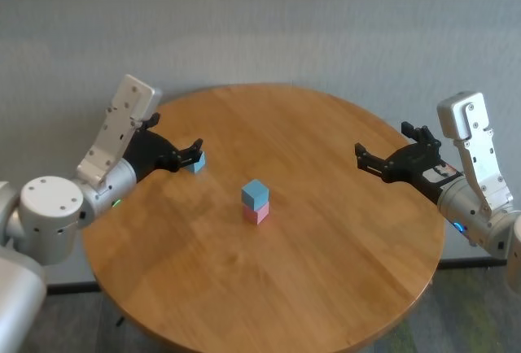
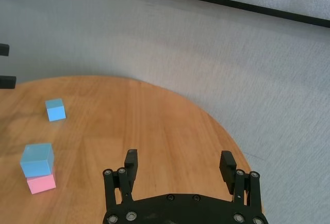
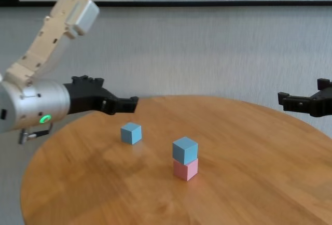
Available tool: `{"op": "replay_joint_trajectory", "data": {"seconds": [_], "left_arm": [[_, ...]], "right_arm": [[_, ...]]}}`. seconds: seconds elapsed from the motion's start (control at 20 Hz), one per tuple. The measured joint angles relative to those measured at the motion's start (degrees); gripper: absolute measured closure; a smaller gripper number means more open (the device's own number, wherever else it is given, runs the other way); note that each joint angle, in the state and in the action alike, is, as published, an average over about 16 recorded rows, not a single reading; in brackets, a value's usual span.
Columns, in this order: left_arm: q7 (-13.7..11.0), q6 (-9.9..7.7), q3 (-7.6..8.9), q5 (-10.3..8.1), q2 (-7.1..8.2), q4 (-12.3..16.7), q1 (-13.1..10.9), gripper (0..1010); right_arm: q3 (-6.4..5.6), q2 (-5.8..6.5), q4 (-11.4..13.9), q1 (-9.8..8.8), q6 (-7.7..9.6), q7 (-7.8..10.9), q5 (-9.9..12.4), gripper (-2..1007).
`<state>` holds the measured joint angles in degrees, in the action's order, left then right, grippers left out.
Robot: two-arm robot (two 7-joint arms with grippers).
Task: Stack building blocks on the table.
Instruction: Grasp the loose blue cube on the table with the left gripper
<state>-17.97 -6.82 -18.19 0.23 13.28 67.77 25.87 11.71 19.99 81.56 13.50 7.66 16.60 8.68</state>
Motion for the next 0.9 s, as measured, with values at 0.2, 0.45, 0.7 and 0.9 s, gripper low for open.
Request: {"op": "replay_joint_trajectory", "data": {"seconds": [0.2, 0.45, 0.7, 0.9], "left_arm": [[0.65, -0.78, -0.12, -0.27, -1.39, -1.77, 0.9, 9], [1.5, -1.71, 0.05, -0.57, -2.82, -3.86, 1.59, 9], [2.17, -2.13, 0.44, -0.89, -3.96, -5.98, 2.16, 9], [2.41, -2.0, 0.66, -1.09, -4.75, -7.81, 2.85, 9]], "right_arm": [[0.02, -0.04, -0.02, 0.03, 0.07, 0.02, 0.03, 0], [0.05, -0.07, -0.05, 0.05, 0.12, 0.02, 0.07, 0], [0.07, -0.09, -0.07, 0.07, 0.16, 0.03, 0.09, 0], [0.08, -0.1, -0.08, 0.09, 0.18, 0.03, 0.11, 0]]}}
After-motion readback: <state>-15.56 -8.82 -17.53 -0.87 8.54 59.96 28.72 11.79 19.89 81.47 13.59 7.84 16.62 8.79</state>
